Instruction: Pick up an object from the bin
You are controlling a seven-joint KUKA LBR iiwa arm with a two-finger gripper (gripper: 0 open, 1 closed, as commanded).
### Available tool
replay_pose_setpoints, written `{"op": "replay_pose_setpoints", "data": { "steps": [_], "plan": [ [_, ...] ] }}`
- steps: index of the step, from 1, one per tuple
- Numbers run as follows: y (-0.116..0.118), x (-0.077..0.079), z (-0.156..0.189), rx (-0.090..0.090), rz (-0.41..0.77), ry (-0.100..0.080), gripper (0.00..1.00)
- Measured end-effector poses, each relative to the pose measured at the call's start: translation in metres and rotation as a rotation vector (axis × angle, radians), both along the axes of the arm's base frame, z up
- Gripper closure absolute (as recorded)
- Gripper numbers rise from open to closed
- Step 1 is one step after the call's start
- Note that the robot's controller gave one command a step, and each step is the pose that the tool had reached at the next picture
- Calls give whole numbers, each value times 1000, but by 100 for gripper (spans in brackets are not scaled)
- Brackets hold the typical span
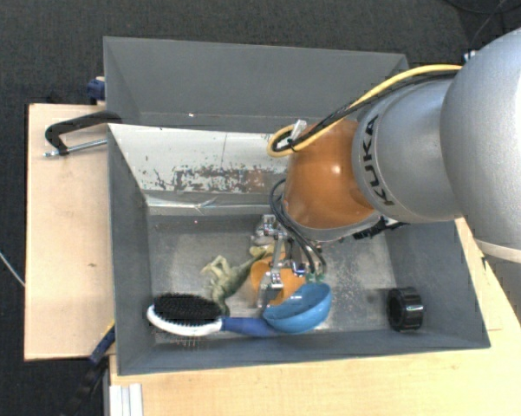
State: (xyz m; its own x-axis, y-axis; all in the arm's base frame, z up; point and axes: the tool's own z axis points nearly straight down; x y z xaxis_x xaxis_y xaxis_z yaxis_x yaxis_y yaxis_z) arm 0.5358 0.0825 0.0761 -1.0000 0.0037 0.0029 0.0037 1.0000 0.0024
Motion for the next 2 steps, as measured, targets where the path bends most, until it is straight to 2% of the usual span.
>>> {"op": "replay_pose_setpoints", "data": {
  "steps": [1, 2],
  "plan": [
    [-1, 1, 3, 0, -1, -5, 100],
    [-30, 1, 241, -2, 239, -18, 100]
  ]
}}
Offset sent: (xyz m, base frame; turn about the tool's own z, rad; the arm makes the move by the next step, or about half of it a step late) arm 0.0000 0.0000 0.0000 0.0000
